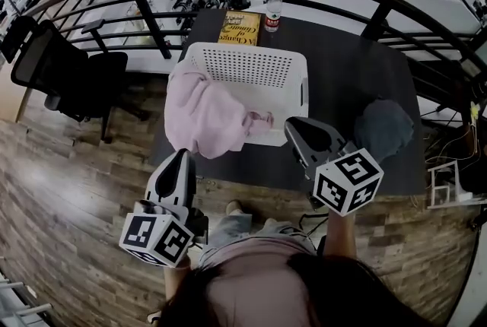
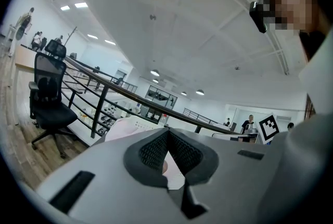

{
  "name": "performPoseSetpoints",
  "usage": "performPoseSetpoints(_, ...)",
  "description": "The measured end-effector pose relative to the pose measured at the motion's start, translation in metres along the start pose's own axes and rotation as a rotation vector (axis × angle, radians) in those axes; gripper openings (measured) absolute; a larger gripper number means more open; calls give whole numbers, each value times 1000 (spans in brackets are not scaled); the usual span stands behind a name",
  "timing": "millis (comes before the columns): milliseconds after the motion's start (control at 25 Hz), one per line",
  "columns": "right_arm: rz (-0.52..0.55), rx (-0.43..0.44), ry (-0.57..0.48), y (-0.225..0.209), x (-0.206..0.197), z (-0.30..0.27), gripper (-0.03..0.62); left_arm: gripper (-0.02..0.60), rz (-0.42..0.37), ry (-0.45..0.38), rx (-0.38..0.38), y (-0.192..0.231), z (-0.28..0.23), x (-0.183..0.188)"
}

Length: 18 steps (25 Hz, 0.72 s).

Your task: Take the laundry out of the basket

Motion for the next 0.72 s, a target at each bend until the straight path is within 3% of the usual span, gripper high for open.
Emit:
performPoseSetpoints(160, 17, 8, 7, 9, 10, -15, 29, -2, 4, -1, -8, 20, 0, 8)
performPoseSetpoints(720, 136, 163, 124, 40, 24, -75, 273, -2, 30, -5, 3, 71, -5, 20)
Point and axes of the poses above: the fingertips, and each gripper's own axes: z backward along the fingers, y to its left, x out of its top, the point moved 3 cm from there along z, backward along the fingers, and after that the axes turned 11 degrees about y, right-handed, at the moved point
